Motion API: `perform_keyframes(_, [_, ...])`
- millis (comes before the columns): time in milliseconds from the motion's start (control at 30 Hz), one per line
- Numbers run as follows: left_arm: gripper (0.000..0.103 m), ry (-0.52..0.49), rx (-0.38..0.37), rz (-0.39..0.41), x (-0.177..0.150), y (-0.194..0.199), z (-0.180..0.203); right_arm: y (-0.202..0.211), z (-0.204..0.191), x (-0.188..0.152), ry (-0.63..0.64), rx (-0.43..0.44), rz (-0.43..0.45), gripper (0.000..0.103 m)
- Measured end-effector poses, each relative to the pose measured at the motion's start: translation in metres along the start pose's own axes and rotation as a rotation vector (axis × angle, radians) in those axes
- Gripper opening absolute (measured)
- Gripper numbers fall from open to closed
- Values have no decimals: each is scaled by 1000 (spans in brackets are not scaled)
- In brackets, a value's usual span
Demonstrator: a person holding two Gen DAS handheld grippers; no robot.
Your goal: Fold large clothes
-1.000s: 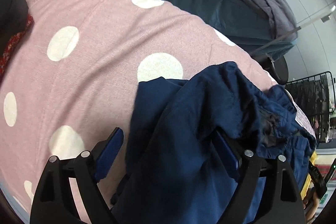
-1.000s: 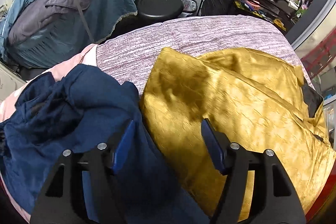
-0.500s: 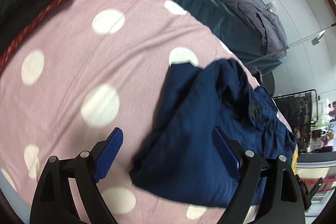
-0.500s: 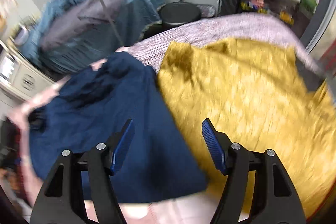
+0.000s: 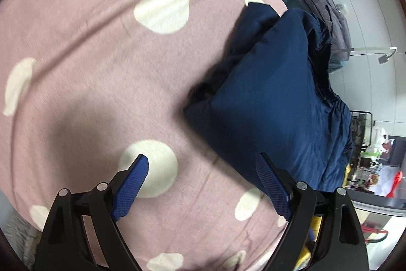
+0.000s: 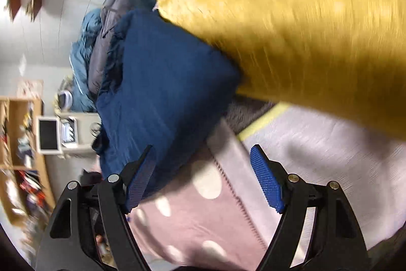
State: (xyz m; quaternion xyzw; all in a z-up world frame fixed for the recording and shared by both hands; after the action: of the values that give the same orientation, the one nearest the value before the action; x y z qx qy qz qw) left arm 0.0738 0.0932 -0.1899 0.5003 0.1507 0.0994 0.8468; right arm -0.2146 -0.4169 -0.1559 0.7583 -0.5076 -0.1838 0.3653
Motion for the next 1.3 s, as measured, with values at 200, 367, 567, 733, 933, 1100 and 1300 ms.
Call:
perform_keyframes(200, [84,4,-64,-28,-5,-6,10,-23,-3,4,-55,43,16,76])
perform_keyframes(367, [84,-11,-88,-62,-8,-14,10,-37,0,14,-77,64,18,76])
perform_keyframes(567, [84,65,-182,-97,-9,-31,-1,-52,10,21,-160,103,36,82])
perform_keyframes(733, [86,171,-283,-95,0,-42,-10,-61,12,25,-181,116,40,84])
perform_keyframes(933, [87,136,-321,-75,25,-46,9,-68,4,41,-164,124,59,84])
perform_keyframes(1100, [94,184,-306,-159,51,-65,23,-85,-6,58,-154,101,45,90])
perform_keyframes(1300, [94,141,-324,-228,57,-65,26,-89,-4,57,-153,86,48,92])
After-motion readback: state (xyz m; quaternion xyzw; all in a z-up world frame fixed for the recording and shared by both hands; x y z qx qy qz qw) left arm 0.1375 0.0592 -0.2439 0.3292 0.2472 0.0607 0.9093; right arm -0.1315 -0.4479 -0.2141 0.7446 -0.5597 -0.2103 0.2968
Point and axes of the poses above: each gripper's, at about its wrist camera, not at the fingertips, and y roughly against the way its jaws point, z to its right, x to its top, the point moved 2 cm from there along -y, roughly the way its jaws point, and after that the axes turned 13 degrees about y, right-handed, at the moved point
